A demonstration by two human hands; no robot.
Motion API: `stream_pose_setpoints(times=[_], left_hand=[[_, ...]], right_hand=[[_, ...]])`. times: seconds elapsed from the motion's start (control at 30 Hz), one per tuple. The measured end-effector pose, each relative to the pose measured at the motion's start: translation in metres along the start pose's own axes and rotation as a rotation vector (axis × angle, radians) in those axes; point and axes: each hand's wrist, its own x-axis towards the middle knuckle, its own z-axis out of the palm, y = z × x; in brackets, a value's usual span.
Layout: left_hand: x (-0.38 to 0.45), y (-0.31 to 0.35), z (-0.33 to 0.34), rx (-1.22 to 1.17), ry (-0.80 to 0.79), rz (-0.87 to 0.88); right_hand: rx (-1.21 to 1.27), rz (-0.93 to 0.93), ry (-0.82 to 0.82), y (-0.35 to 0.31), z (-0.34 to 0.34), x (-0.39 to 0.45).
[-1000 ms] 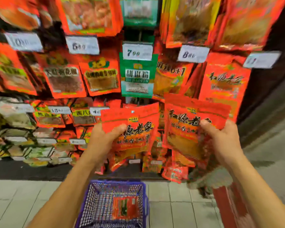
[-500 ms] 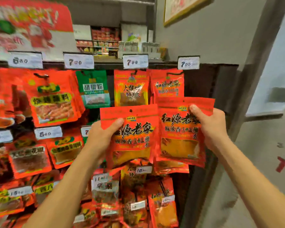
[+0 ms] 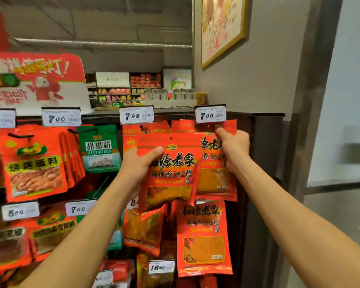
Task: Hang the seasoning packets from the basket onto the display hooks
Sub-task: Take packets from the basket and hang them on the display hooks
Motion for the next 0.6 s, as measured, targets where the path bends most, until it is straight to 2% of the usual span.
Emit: stream_pose_setpoints(times=[0.3, 0.6], left_hand=[[0.016, -0.006, 0.006, 0.069, 0.0, -0.02], [0.02, 0.001, -0.006, 0.036, 0.028, -0.026]], right_hand=[[-0.131, -0.06, 0.047, 0.015, 0.011, 0.021], [-0.11, 0.153, -0.038, 0.037, 0.054, 0.069]])
